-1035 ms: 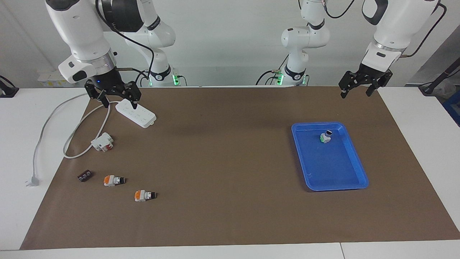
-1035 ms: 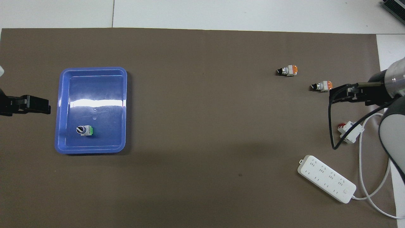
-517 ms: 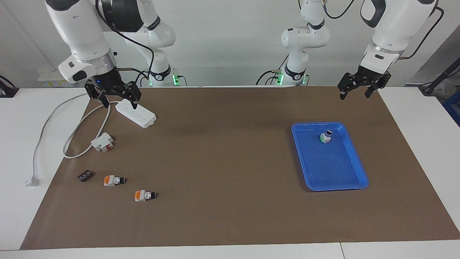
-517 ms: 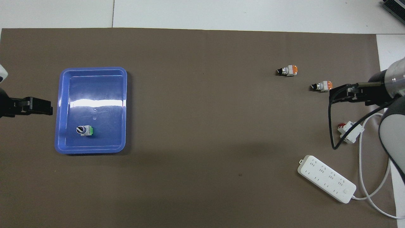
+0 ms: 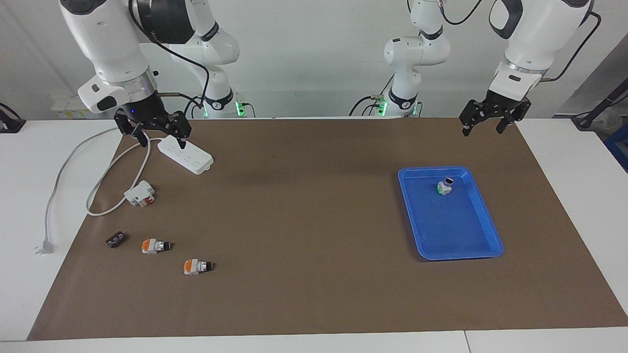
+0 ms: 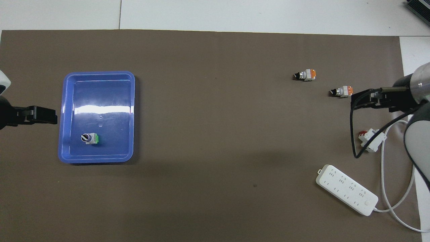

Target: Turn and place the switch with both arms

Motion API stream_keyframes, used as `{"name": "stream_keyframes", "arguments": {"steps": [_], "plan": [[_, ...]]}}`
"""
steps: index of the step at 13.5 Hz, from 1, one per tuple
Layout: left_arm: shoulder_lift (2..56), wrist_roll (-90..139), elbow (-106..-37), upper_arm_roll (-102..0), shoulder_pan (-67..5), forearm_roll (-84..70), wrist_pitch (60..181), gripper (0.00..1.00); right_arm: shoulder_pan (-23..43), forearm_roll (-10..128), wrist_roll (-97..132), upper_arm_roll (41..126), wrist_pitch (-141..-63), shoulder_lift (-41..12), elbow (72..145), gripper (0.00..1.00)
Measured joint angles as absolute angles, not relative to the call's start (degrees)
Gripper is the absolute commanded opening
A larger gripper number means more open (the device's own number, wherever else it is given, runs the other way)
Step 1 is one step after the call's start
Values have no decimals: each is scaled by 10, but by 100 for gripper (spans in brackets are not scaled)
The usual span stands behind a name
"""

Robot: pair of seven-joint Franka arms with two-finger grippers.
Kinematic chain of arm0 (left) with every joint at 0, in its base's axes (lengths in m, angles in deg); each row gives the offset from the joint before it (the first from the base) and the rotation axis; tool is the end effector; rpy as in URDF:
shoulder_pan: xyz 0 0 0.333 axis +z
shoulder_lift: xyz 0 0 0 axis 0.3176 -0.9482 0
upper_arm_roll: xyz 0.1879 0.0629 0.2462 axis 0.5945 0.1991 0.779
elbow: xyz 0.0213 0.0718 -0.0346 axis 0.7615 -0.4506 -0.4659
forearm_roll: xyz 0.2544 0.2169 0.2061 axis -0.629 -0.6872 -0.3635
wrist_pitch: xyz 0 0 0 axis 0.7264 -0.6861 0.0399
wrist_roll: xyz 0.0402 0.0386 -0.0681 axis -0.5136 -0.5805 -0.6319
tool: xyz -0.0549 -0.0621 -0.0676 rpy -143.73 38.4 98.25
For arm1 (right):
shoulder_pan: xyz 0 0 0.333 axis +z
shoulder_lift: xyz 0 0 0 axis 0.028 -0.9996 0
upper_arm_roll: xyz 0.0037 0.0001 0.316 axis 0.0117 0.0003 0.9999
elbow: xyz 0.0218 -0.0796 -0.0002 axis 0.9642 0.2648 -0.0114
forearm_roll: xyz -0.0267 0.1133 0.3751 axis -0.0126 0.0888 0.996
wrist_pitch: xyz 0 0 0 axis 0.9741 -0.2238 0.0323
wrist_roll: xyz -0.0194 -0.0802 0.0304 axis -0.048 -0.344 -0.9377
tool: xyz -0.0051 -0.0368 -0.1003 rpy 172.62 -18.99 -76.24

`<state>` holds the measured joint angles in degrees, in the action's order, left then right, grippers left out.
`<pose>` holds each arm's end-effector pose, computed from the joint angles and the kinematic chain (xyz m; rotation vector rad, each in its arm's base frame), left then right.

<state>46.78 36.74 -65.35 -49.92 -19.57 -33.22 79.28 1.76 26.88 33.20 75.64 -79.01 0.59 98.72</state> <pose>0.5192 -0.0268 0.6039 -3.1253 0.0025 -0.0648 0.5605 0.0243 0.6021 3.1139 -0.1236 0.0285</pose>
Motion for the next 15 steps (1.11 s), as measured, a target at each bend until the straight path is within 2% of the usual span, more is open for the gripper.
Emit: {"name": "stream_keyframes", "arguments": {"steps": [8, 15], "plan": [[470, 367, -658, -499, -196, -332, 795, 100, 13, 269, 226, 756, -813, 0, 988, 100], [474, 367, -669, -499, -196, -332, 802, 100, -18, 269, -125, 754, -894, -76, 989, 100]]}}
